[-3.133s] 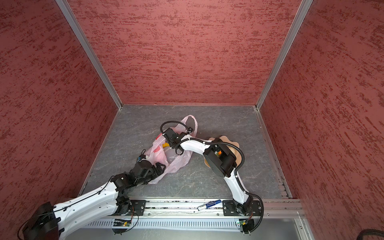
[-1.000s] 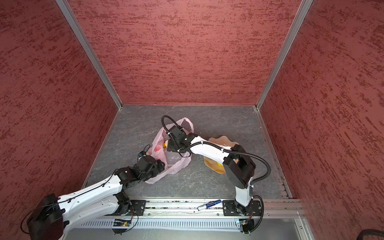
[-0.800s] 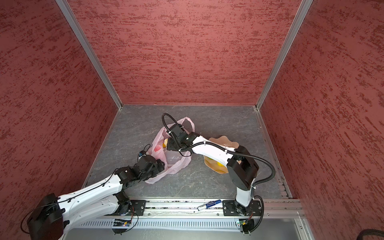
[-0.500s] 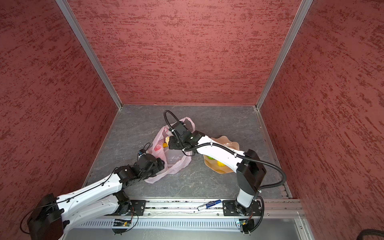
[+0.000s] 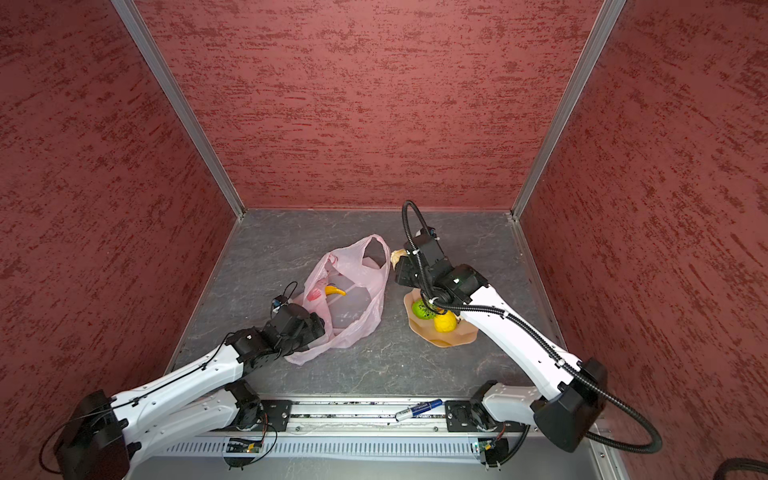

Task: Take the fake fruits out of the plastic bag
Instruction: 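Lift the tan fruit out of the bag toward the bowl with the right gripper, then drop tan fruit into bowl with right gripper while left gripper lifts bag rim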

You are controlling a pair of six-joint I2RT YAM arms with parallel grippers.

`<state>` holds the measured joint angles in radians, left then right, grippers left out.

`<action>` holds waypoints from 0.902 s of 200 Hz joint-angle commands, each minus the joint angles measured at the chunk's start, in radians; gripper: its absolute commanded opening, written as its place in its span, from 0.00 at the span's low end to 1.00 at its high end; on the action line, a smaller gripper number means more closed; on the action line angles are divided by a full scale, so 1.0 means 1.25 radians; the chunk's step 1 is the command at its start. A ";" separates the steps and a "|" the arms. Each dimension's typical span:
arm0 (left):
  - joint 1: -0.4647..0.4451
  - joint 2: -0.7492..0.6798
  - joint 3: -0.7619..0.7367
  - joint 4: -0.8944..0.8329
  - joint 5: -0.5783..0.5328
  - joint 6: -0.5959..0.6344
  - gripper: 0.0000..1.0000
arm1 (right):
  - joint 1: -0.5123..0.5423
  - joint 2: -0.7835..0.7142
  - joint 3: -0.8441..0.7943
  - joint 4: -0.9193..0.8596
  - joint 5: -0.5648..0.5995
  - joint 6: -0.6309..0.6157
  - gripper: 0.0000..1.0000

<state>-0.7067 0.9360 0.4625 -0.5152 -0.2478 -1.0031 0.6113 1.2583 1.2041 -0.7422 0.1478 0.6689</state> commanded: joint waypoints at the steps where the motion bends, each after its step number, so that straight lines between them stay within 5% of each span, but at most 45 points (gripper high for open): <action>1: 0.008 -0.001 0.026 -0.032 -0.020 0.025 0.96 | -0.055 -0.010 -0.040 -0.024 0.011 -0.049 0.40; 67: 0.059 -0.005 0.059 -0.073 -0.026 0.056 0.96 | -0.192 0.043 -0.099 0.014 -0.051 -0.130 0.40; 180: 0.154 0.014 0.096 -0.081 0.003 0.132 0.96 | -0.269 0.145 -0.151 0.086 -0.109 -0.154 0.43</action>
<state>-0.5343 0.9417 0.5549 -0.6136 -0.2584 -0.8753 0.2840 1.4185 1.0176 -0.6834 0.0387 0.4889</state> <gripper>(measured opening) 0.962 0.560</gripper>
